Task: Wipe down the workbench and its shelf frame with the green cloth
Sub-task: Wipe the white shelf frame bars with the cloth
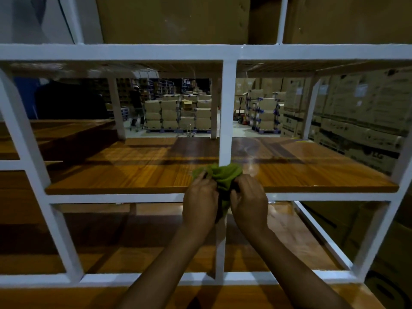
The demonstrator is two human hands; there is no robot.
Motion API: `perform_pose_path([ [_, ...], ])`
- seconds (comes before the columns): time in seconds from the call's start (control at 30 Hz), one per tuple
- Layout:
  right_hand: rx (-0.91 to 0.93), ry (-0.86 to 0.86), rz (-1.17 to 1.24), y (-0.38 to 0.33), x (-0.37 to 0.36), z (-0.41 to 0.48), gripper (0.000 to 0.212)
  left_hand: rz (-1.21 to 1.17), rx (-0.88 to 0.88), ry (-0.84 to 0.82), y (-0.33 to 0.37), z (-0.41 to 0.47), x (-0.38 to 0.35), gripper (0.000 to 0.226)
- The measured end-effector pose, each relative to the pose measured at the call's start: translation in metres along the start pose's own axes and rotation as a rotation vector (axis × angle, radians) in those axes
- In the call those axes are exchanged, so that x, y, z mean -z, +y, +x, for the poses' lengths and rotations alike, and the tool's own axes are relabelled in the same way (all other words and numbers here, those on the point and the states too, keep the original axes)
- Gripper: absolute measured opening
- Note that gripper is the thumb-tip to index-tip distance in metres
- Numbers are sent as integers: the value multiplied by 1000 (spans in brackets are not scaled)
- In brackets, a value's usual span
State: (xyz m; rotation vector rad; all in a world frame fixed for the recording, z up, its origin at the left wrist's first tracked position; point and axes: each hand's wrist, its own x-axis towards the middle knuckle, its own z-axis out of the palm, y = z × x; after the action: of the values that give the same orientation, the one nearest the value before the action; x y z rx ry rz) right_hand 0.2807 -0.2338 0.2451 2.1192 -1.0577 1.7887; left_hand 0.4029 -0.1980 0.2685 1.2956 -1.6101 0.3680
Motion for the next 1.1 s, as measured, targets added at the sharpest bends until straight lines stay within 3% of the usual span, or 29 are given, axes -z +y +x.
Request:
perform_pose_path([
  [0.13,48,-30,-64,11,-3,-11,21,127,-122,4,-4,-6,-5,20],
  [0.17,49,-36,-68,13,-5,-13,25,120,-134,9,-7,-8,-7,14],
  [0.27,82,-69,-79,18,-6,-18,32,84,-121,10,-14,-15,-13,29],
  [0.4,146,-100,-120,20,-5,-22,32,-18,-109,15,-21,-17,-19,30],
  [0.6,-12,-11,53,0,-2,8,19,-235,56,102,-9,1,-15,23],
  [0.7,-137,22,117,-11,0,29,22,-391,170,142,10,21,-6,23],
  [0.8,-146,82,94,-21,7,54,24,-487,264,166,24,43,1,21],
  [0.9,-118,131,63,-31,13,87,29,-498,262,207,35,72,11,17],
  [1.1,-147,124,61,-57,26,161,34,-526,267,307,61,140,41,31],
])
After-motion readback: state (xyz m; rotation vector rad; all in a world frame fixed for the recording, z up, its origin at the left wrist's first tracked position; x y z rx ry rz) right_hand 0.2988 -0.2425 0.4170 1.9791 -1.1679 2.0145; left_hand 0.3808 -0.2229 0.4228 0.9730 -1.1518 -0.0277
